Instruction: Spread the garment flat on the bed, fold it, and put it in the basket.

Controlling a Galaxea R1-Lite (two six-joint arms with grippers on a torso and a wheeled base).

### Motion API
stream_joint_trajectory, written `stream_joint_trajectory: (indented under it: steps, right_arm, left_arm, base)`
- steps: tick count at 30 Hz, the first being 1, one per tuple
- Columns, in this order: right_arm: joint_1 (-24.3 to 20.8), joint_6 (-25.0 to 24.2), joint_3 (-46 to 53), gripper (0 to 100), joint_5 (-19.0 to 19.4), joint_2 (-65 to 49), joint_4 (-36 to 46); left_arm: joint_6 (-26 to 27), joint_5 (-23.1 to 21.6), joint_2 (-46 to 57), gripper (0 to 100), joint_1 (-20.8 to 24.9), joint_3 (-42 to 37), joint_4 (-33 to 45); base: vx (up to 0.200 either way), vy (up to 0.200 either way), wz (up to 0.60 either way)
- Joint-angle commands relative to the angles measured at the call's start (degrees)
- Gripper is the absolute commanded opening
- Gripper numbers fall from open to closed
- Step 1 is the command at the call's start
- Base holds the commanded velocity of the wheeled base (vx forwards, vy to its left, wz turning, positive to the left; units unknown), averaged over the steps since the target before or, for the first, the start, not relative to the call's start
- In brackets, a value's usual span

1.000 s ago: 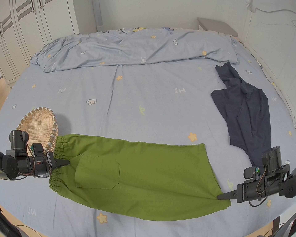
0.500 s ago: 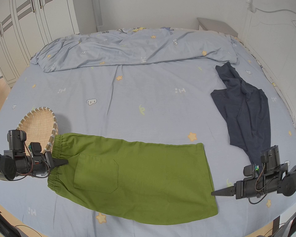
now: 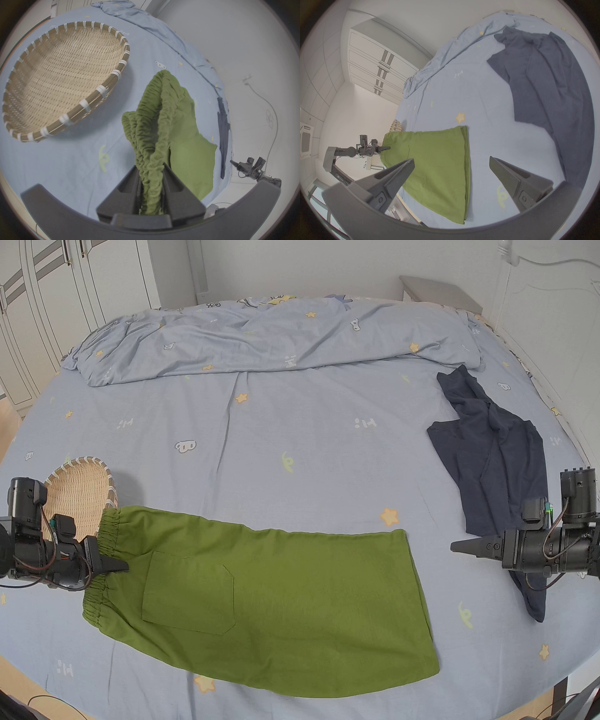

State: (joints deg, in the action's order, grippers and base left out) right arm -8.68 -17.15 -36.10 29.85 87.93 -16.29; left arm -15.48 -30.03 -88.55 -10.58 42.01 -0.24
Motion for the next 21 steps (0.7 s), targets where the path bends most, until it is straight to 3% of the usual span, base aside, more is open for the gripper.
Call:
stream_joint_trajectory:
  steps: [1, 5, 11, 16, 21]
  right_arm:
    - [-0.37, 0.98, -5.21, 100, -3.22, -2.94, 6.62]
    - [-0.46, 1.07, -6.35, 100, -4.98, -3.12, 8.46]
    - [-0.55, 1.07, -6.27, 100, -5.07, -3.56, 8.46]
    - [-0.72, 1.07, -6.27, 100, -4.98, -3.29, 8.46]
    - [-0.99, 1.07, -6.09, 100, -5.07, -3.12, 8.46]
  left_arm:
    - [5.46, 4.8, 5.85, 0, 0.21, 12.92, 16.33]
    - [9.07, 5.5, 6.29, 0, -1.81, 17.58, 23.1]
    - [10.74, 10.95, 5.94, 0, -0.32, 21.54, 26.87]
    - [12.49, 14.47, 4.62, 0, 2.5, 20.13, 27.05]
    - [11.61, 15.17, 5.14, 0, 6.1, 20.31, 27.84]
  base:
    - [0.0, 0.0, 0.0]
    - [0.0, 0.0, 0.0]
    - [0.0, 0.0, 0.0]
    - [0.0, 0.0, 0.0]
    - [0.0, 0.0, 0.0]
